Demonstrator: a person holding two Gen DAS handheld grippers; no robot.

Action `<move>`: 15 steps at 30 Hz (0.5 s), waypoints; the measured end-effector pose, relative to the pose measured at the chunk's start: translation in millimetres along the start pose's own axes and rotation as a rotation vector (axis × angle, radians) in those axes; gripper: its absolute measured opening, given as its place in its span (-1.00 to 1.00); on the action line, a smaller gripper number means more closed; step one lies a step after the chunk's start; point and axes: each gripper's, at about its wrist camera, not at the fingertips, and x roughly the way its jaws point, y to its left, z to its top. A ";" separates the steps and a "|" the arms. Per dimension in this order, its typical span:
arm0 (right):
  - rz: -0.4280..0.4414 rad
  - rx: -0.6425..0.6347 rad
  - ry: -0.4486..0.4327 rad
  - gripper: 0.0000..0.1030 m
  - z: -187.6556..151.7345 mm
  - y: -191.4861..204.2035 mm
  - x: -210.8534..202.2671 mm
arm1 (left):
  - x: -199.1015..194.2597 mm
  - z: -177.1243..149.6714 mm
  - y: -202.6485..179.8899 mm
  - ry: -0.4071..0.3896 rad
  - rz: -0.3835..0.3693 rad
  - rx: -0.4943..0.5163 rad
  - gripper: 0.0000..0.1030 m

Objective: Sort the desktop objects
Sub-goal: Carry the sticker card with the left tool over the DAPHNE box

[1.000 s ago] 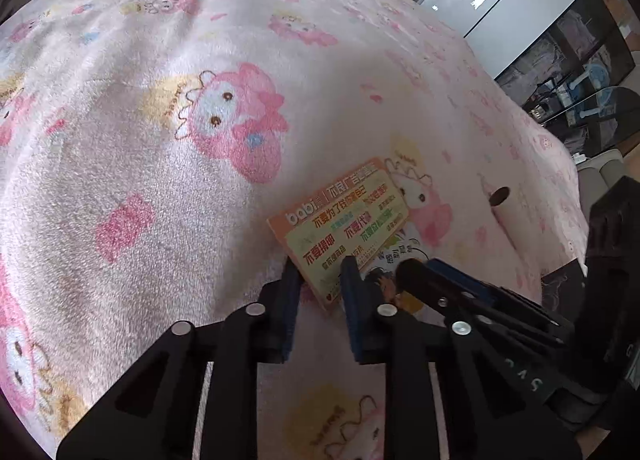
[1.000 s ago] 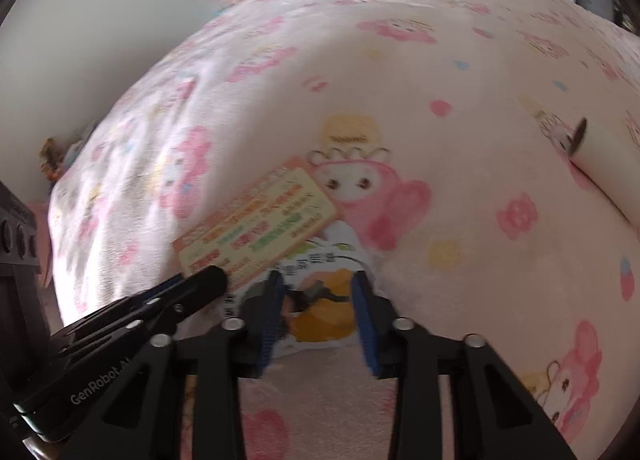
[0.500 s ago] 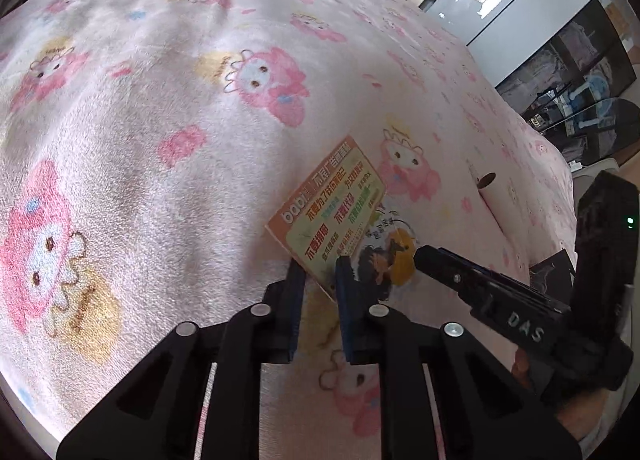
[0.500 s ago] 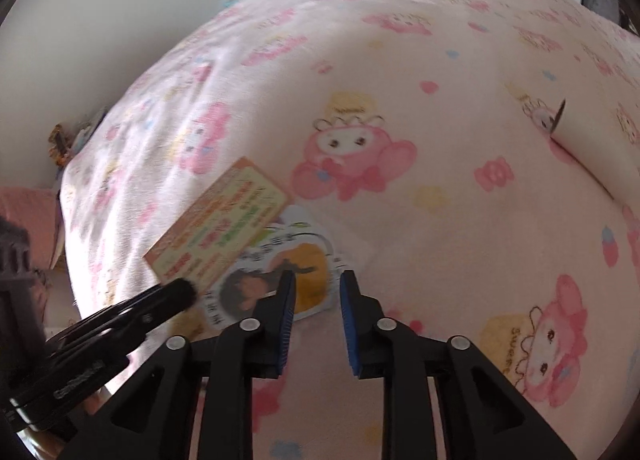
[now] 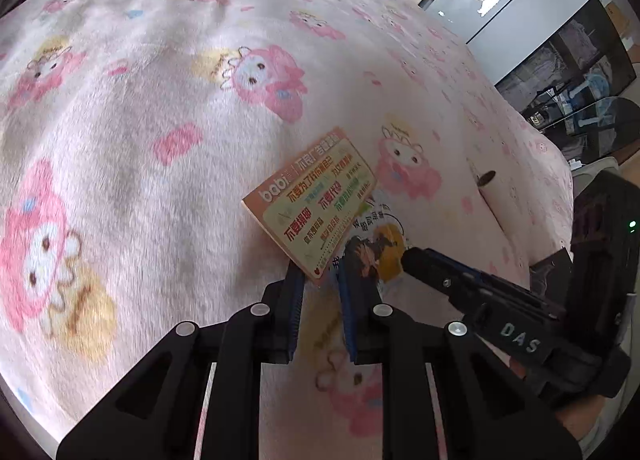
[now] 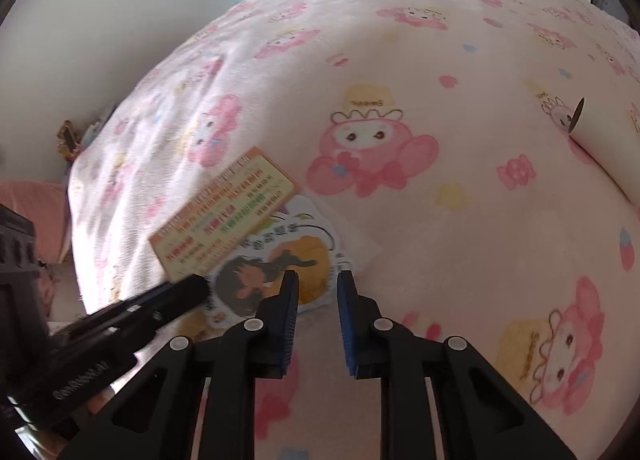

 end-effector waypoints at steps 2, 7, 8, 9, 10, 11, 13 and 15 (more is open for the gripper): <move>0.009 -0.012 -0.007 -0.67 -6.7 5.6 -7.8 | -3.8 -9.3 -0.9 0.004 0.000 -0.001 -0.68; -0.017 -0.010 -0.002 -0.66 -18.1 5.6 -13.0 | -8.8 -22.2 8.1 0.027 -0.010 -0.030 -0.59; -0.026 -0.001 -0.001 -0.64 -18.6 2.7 -12.6 | -10.3 -20.4 11.8 0.024 -0.011 -0.041 -0.44; -0.043 0.022 0.005 -0.59 -18.1 -3.6 -10.8 | -12.6 -17.3 15.6 0.014 -0.008 -0.049 -0.36; -0.053 0.036 0.009 -0.56 -18.6 -7.8 -10.7 | -14.8 -14.3 19.4 0.004 -0.006 -0.057 -0.36; -0.062 0.051 0.013 -0.54 -19.1 -12.0 -10.7 | -17.1 -11.3 23.2 -0.006 -0.004 -0.065 -0.36; -0.080 0.078 0.020 -0.35 -20.2 -20.3 -10.5 | -17.4 -4.3 27.3 -0.018 -0.005 -0.059 -0.36; -0.076 0.090 0.022 -0.18 -20.8 -24.1 -7.6 | -9.0 1.5 28.7 -0.005 -0.002 -0.040 -0.34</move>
